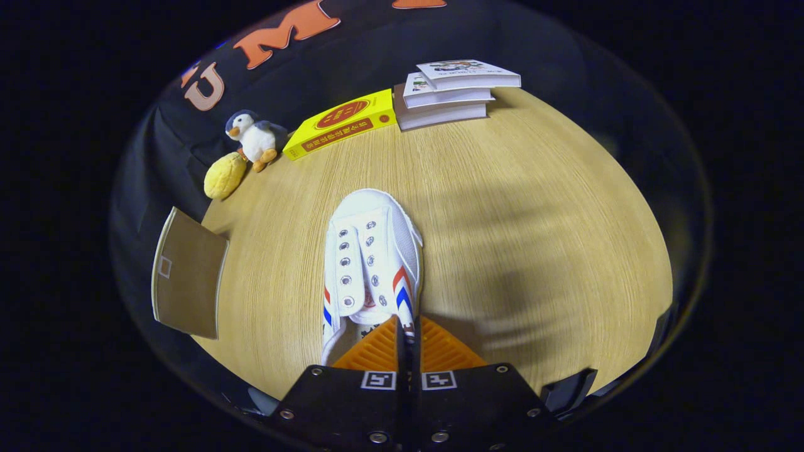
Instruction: Open the storage box then place both shoes into the box .Put the left shoe in first, then the right shoe, with the right side of both shoes facing outward in a uniform manner.
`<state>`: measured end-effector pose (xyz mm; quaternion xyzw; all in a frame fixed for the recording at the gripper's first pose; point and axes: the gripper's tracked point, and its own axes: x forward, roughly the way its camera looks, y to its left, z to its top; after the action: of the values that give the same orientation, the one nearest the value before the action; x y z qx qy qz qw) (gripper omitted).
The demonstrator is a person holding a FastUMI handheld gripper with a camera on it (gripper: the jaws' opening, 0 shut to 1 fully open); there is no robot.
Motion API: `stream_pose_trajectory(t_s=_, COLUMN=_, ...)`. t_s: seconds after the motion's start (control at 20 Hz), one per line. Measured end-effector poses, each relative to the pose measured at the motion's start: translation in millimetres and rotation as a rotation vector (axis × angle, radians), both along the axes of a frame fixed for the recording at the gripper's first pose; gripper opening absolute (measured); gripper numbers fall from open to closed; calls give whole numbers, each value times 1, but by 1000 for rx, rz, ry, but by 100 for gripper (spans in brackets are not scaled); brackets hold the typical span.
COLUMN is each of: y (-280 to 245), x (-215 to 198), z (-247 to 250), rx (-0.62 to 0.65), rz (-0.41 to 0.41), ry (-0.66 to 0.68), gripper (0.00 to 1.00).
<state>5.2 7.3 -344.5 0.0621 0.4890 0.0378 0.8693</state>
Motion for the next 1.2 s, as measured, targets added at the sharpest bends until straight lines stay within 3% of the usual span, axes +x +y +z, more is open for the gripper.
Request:
stream_pose_trajectory(t_s=0.3, y=27, x=5, z=45, rx=26, rz=-25, ry=-77, gripper=1)
stream_pose_trajectory(t_s=0.55, y=80, x=5, z=88, rx=21, rz=-77, ry=-141, gripper=1)
stream_pose_trajectory(t_s=0.9, y=210, x=-1, z=146, rx=62, rz=-92, ry=-220, gripper=0)
stream_pose_trajectory(t_s=1.2, y=331, x=-16, z=167, rx=136, rz=-27, ry=-225, gripper=0)
